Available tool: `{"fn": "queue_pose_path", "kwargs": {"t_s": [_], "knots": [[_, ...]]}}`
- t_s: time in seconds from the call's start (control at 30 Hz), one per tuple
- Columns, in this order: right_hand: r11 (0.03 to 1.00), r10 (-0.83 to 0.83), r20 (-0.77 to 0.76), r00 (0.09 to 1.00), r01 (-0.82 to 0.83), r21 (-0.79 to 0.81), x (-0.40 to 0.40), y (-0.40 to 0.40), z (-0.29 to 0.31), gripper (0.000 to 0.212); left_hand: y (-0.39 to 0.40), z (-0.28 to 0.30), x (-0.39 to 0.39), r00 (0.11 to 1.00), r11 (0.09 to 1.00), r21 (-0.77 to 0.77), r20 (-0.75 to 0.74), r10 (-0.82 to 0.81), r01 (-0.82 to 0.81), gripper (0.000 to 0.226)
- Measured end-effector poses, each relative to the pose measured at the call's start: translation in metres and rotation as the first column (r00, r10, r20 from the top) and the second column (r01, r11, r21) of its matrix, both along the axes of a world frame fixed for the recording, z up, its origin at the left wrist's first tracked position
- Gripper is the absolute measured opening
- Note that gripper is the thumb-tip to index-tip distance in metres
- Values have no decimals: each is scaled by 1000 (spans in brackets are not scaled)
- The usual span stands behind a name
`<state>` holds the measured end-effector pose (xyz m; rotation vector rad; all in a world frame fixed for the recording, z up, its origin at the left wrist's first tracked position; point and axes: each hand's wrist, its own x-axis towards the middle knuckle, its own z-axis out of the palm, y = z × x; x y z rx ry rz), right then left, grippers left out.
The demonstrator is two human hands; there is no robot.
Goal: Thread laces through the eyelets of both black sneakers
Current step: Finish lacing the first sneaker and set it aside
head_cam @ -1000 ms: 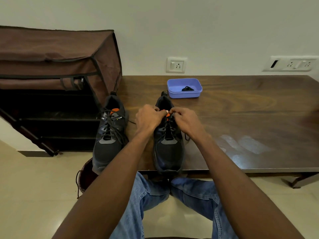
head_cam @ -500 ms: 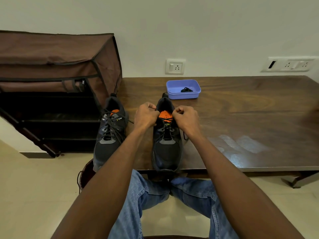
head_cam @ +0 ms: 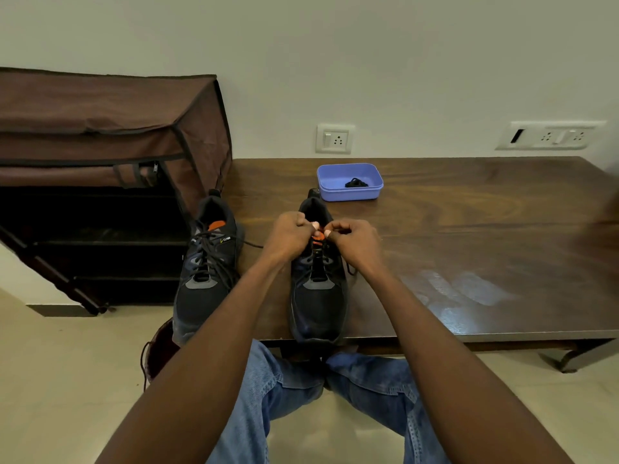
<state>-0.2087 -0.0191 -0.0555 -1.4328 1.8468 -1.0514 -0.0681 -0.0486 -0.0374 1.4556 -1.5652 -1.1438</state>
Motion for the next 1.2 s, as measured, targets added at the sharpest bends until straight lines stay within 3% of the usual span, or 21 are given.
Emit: {"fn": "queue_pose_path", "kwargs": {"t_s": [0.1,0.17,0.23,0.3,0.4,0.5,0.57,0.63,0.7,0.73,0.8,0.83,0.9,0.97,1.07,1.13,1.2], "knots": [[1000,-26,39,999,25,16,-2,-1,1,11,-4,1,11,894,942,241,-330,305,-232,21],[1000,-1,31,1000,1,18,1,0,0,11,-3,-4,17,846,903,331,-365,390,-273,17],[1000,19,6,1000,-19,1,4,0,0,10,-3,-11,20,917,928,235,-210,339,-290,14],[1000,26,-17,1000,-26,-10,6,1,2,11,-2,-12,19,964,963,44,10,265,-265,7],[1000,25,-18,1000,-25,-13,5,2,2,12,-5,-13,13,983,982,-174,152,104,-77,10],[998,61,-47,997,-62,-20,6,2,0,13,-1,-15,7,943,957,-243,323,-75,159,22],[998,65,-63,996,-66,-18,6,2,1,14,1,-14,5,932,954,-241,352,-83,176,27],[999,44,-63,997,-46,-24,6,3,2,14,2,-9,6,966,966,-239,257,-31,95,27],[1000,27,-37,999,-28,-14,5,3,3,14,-1,-8,9,991,978,-177,54,125,-113,27],[1000,26,-22,999,-26,-6,5,3,3,14,-5,-8,12,965,960,-96,-60,257,-261,26],[1000,27,-11,1000,-27,-1,5,3,4,14,-10,-5,22,817,841,71,-206,538,-536,20],[1000,25,-13,1000,-25,0,6,3,4,14,-11,-6,28,766,788,107,-190,615,-606,18],[1000,29,-26,999,-28,3,7,3,4,15,-9,-8,34,776,775,26,8,631,-631,20],[999,34,-31,999,-34,2,9,3,4,14,-1,-6,33,824,837,-147,153,545,-527,34],[999,30,-26,999,-30,-17,8,4,4,13,2,-3,20,917,909,-351,240,319,-225,50],[999,40,-36,999,-41,-30,7,5,4,14,1,-6,11,928,940,-340,351,121,6,42],[997,64,-42,997,-65,-33,7,5,4,16,-1,-12,6,867,943,-282,498,-11,174,29]]}}
